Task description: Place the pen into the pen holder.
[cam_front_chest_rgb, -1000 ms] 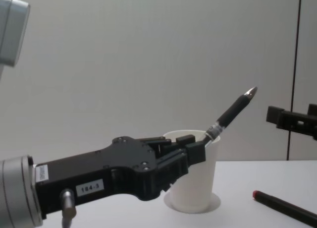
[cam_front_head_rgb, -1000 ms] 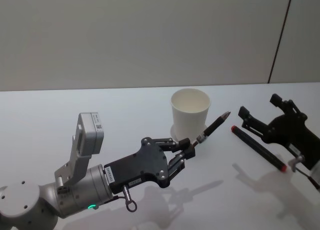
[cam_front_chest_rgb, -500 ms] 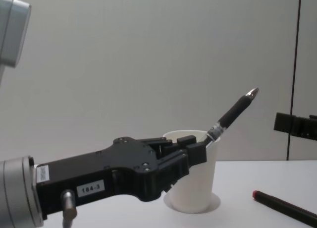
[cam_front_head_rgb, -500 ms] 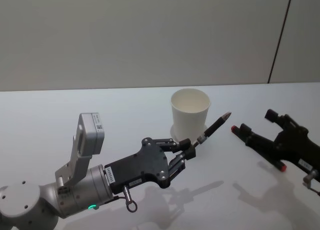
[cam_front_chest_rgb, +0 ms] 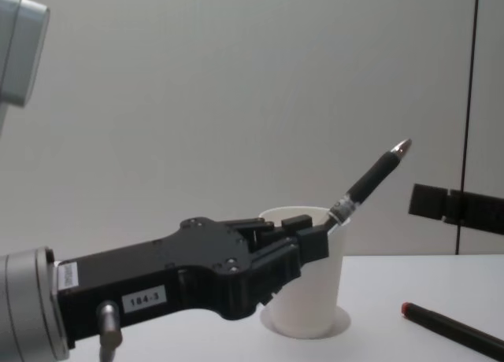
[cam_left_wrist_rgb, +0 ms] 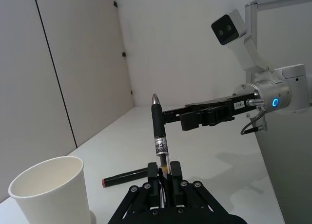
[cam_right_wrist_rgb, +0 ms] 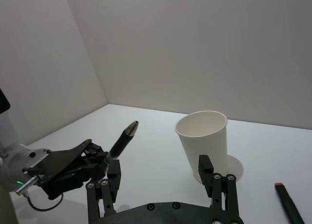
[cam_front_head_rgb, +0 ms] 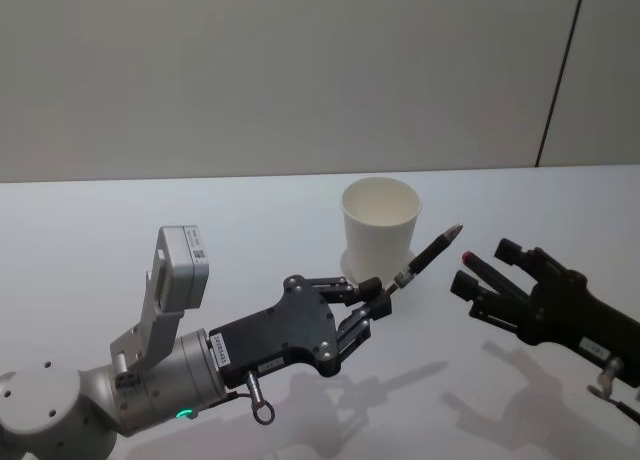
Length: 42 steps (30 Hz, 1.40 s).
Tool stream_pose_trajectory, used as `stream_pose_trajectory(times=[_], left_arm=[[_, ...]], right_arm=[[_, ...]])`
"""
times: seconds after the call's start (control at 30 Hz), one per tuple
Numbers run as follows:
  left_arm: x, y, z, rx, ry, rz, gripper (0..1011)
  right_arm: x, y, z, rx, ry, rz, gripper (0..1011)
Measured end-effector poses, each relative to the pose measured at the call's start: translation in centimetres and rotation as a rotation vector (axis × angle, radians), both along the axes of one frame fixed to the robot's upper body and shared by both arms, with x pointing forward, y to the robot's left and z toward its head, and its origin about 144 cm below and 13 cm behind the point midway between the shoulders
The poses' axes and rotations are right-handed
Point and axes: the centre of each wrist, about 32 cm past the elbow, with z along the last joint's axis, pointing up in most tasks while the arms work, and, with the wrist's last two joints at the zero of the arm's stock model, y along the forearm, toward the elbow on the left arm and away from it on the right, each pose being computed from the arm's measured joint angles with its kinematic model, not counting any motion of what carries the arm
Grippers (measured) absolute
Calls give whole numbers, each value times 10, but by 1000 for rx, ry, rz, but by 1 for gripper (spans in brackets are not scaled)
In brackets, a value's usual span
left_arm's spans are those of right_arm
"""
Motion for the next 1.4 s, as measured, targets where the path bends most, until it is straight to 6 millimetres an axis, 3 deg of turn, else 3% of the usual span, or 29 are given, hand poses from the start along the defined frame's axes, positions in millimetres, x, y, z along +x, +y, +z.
stream_pose_trajectory(times=[0.7, 1.4], left_arm=[[0, 0, 0, 0, 0, 0, 158], [0, 0, 0, 0, 0, 0, 158]], right_arm=[[8, 7, -7, 99, 28, 110, 1002], [22, 27, -10, 214, 156, 159, 1002]])
